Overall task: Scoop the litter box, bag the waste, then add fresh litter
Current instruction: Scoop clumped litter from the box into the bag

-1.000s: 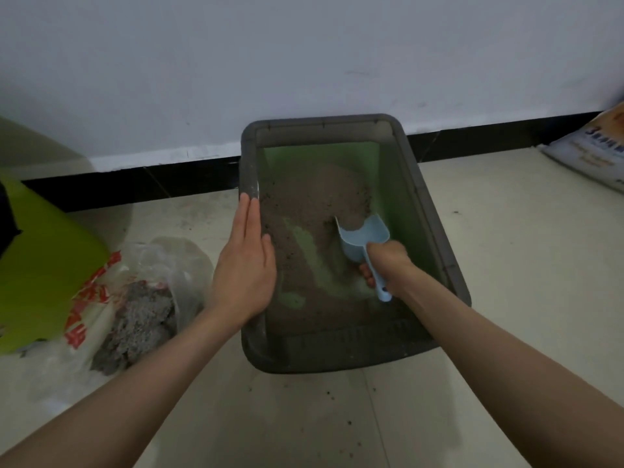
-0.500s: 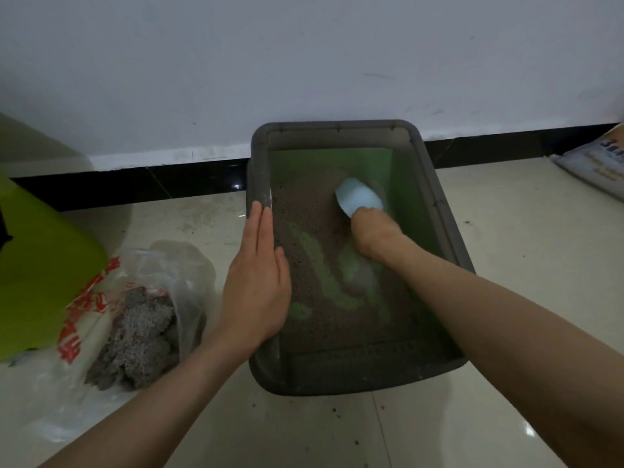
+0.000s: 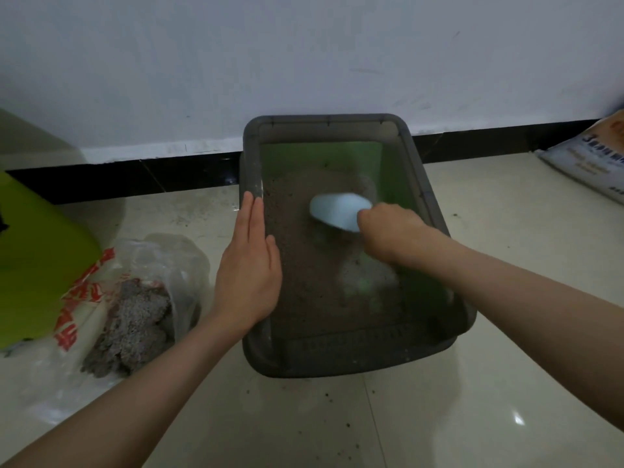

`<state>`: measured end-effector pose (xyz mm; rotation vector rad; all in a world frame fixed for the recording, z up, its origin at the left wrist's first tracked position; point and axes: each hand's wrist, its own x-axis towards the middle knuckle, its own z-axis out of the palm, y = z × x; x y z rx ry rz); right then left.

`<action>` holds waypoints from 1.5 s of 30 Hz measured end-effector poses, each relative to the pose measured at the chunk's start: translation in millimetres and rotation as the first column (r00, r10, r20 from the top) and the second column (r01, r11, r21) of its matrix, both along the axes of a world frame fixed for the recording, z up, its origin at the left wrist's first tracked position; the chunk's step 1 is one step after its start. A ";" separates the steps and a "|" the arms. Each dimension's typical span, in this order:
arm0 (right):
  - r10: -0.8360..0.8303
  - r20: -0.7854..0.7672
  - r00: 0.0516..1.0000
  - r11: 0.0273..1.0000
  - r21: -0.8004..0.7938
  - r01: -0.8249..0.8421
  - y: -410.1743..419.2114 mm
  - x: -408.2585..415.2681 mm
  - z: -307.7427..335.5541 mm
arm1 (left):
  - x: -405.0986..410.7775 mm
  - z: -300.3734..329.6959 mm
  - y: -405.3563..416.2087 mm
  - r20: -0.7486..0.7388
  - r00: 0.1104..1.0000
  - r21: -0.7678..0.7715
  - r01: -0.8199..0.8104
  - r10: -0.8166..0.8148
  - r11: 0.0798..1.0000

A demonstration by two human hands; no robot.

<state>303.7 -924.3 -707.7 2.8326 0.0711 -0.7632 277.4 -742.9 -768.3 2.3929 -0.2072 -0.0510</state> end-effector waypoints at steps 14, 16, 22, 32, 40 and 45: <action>-0.073 0.155 0.985 0.984 0.170 0.047 50.9 56.0 -33.3 | -0.1 -3.5 -1.5 0.003 1.000 -0.029 -0.001 0.002 1.000; 0.005 0.138 0.990 0.984 0.178 -0.030 60.9 53.6 -37.7 | -0.6 -4.1 -0.8 0.007 1.000 -0.023 0.006 -0.006 1.000; 0.312 0.036 0.949 0.946 0.080 -0.314 47.5 28.1 -38.7 | 1.5 -5.6 -1.5 0.016 1.000 -0.021 0.019 -0.019 1.000; 0.283 -0.021 0.959 0.959 0.008 -0.283 -3.2 6.7 21.7 | 0.2 -2.8 -0.4 -0.004 1.000 -0.004 0.008 -0.008 1.000; -0.412 -0.371 0.833 0.705 0.449 0.548 -42.9 0.1 35.6 | -0.9 -2.6 0.3 -0.009 1.000 0.021 -0.001 0.001 1.000; -0.401 -0.580 0.709 0.630 0.387 0.673 -40.6 -20.6 33.1 | -1.3 -2.0 -1.3 0.002 1.000 0.021 -0.001 0.001 1.000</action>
